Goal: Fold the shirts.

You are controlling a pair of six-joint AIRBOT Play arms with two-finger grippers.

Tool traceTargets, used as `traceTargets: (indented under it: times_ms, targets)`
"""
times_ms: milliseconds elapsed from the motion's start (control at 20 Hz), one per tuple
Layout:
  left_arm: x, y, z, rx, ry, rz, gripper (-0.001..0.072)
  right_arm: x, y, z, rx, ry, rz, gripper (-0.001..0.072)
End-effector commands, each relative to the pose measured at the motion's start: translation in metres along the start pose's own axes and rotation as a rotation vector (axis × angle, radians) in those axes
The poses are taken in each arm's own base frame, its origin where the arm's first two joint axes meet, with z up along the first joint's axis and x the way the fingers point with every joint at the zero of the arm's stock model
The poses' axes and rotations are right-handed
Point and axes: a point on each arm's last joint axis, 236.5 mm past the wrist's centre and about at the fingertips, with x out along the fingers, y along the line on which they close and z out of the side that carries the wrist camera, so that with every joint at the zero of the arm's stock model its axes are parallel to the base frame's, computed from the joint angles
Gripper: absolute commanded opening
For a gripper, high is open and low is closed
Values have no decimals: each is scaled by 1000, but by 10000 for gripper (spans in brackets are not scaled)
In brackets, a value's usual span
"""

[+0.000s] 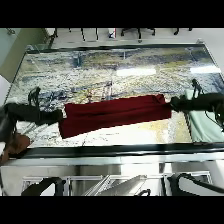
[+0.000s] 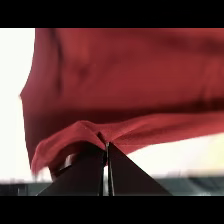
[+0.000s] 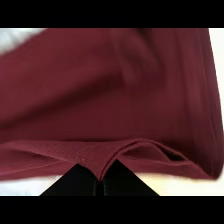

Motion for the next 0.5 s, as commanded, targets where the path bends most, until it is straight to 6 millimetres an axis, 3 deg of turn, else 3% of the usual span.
traceTargets:
  times_ms: [0,250,450]
  targets:
    - [30,-2,67,-9,-44,1,16,36,6,51,-35,-39,18,23]
    - [96,13,92,-38,50,22,16,87,-34,39,27,48,-13,23]
    - [131,17,90,-39,107,31,17,98,-45,33,3,71,-22,23]
